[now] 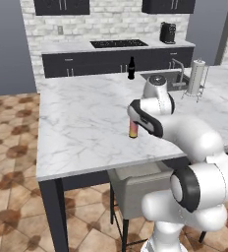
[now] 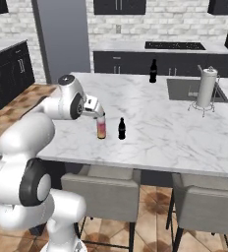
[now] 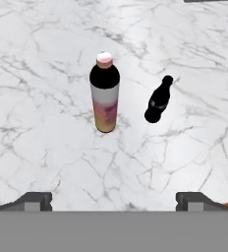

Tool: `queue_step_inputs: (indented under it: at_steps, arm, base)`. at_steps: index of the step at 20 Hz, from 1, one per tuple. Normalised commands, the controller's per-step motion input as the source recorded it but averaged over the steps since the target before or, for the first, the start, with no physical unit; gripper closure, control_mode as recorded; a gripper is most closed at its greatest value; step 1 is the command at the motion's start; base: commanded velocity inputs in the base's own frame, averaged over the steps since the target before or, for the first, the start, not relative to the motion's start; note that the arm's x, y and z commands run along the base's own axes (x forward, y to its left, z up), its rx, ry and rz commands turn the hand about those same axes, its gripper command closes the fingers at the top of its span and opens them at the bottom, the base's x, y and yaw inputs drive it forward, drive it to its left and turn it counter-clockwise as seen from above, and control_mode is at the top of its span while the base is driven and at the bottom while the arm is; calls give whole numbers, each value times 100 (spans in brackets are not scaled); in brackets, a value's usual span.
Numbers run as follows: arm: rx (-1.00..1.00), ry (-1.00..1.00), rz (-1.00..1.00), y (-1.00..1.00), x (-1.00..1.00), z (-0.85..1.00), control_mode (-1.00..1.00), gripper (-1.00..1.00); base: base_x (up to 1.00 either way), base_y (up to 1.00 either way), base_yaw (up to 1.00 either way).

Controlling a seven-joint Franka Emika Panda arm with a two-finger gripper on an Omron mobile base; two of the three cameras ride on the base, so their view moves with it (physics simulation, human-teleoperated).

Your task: Place the large bottle from the dining counter next to the other large bottle outside the sink, and place the small bottle from the dining counter next to the other small bottle inside the sink.

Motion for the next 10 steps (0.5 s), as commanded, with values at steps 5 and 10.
queue_step_inputs:
  at_steps: [5, 10]
  arm:
    - [0, 0, 0, 0, 28, -18, -100, -100]
    - [0, -5, 0, 0, 19, -18, -100, -100]
  base:
    - [0, 0, 0]
    - [0, 0, 0]
